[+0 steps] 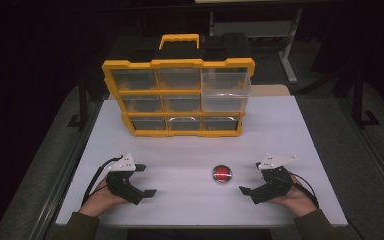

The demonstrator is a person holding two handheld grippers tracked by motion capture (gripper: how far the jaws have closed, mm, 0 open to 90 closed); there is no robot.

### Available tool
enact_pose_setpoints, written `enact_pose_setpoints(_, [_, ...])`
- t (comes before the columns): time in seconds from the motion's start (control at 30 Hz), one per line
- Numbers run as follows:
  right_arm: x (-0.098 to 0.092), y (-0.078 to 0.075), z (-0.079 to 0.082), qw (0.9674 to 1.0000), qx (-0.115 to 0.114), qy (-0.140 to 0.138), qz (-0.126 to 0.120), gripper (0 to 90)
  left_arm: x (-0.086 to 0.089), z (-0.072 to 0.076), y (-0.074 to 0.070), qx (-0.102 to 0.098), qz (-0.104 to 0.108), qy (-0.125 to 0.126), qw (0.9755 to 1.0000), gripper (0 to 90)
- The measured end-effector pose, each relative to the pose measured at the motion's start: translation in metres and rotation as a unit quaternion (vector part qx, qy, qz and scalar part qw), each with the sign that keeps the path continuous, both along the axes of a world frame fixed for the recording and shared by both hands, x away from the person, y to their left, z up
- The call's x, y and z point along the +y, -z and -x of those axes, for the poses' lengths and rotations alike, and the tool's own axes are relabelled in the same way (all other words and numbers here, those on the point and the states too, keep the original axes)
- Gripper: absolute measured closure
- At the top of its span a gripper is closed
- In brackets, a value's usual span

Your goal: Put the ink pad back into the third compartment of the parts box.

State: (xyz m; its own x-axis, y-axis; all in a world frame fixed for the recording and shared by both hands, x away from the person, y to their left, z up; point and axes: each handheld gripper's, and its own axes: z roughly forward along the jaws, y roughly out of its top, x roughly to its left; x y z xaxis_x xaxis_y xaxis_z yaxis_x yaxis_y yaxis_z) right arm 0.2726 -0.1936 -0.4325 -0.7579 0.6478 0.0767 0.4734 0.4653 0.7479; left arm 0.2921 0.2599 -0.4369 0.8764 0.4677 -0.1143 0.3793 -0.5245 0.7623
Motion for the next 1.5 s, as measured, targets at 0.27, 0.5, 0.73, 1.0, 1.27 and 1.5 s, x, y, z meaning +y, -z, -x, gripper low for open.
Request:
enact_pose_setpoints(0.27, [-0.002,-0.002,-0.001,1.0,0.002,0.0,-0.004,0.0,0.001,0.0,0.001,0.003,0.001,0.001,1.0,0.0])
enact_pose_setpoints(0.5, [-0.004,-0.004,-0.002,1.0,0.002,0.001,-0.008,0.0,0.001,-0.001,0.002,0.001,-0.008,-0.005,1.0,0.0])
enact_pose_setpoints(0.73, [-0.002,-0.006,-0.004,0.9999,0.002,0.003,-0.012,0.0,0.001,-0.002,0.002,0.003,-0.004,-0.005,1.0,0.0])
enact_pose_setpoints(1.0, [0.0,-0.009,-0.008,0.9999,0.002,0.002,-0.014,0.0,0.001,-0.003,0.002,0.004,0.0,-0.008,1.0,0.0])
enact_pose_setpoints(1.27, [0.003,-0.014,-0.012,0.9998,0.0,0.001,-0.02,0.0,0.001,-0.003,0.001,0.003,0.0,-0.007,1.0,0.0])
enact_pose_setpoints(1.5, [0.007,-0.014,-0.016,0.9997,0.002,-0.003,-0.022,0.0,0.001,-0.003,0.001,0.004,-0.001,-0.007,1.0,0.0])
